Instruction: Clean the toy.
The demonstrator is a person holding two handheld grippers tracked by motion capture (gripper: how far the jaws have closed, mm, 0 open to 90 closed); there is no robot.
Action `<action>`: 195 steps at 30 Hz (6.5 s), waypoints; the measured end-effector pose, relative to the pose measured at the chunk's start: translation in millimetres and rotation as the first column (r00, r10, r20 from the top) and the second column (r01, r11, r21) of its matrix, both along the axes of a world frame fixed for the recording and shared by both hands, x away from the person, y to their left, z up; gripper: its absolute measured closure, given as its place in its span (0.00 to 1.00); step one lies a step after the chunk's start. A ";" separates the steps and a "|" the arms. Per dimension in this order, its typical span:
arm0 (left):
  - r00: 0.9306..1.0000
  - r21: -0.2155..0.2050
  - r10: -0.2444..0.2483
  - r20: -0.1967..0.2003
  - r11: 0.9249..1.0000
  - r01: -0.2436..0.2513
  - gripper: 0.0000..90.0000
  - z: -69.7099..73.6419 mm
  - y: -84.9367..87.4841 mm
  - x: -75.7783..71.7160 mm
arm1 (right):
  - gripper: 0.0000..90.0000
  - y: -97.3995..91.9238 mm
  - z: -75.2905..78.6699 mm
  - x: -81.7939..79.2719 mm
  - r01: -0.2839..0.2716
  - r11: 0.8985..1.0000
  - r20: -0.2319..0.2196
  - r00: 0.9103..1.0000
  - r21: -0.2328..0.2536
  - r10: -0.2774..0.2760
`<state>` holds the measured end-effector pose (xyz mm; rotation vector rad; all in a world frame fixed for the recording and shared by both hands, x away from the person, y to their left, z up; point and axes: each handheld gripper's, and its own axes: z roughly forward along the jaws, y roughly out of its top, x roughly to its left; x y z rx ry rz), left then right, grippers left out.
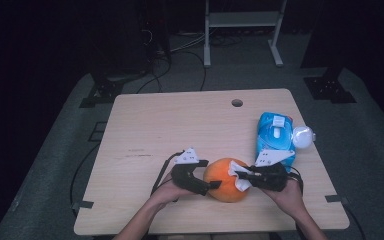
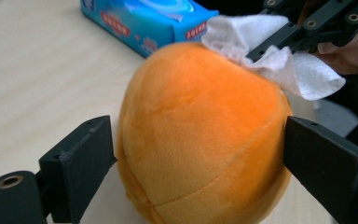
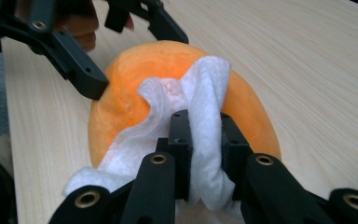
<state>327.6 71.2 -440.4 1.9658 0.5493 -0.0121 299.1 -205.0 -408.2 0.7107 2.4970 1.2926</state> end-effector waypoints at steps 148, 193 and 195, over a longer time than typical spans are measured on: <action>0.973 0.089 -0.089 0.213 0.993 0.071 0.29 11.3 -1.7 -12.9 | 0.87 -0.9 4.0 14.3 0.112 0.986 -0.014 0.994 0.122 -0.111; 0.960 0.094 -0.126 0.249 0.990 0.105 0.31 10.4 -7.6 -21.7 | 0.87 -7.1 3.0 12.4 0.119 0.984 -0.050 0.992 0.134 -0.113; 0.955 0.102 -0.139 0.261 0.988 0.116 0.31 10.2 -10.0 -23.7 | 0.87 -7.5 2.6 11.1 0.114 0.984 -0.058 0.993 0.139 -0.107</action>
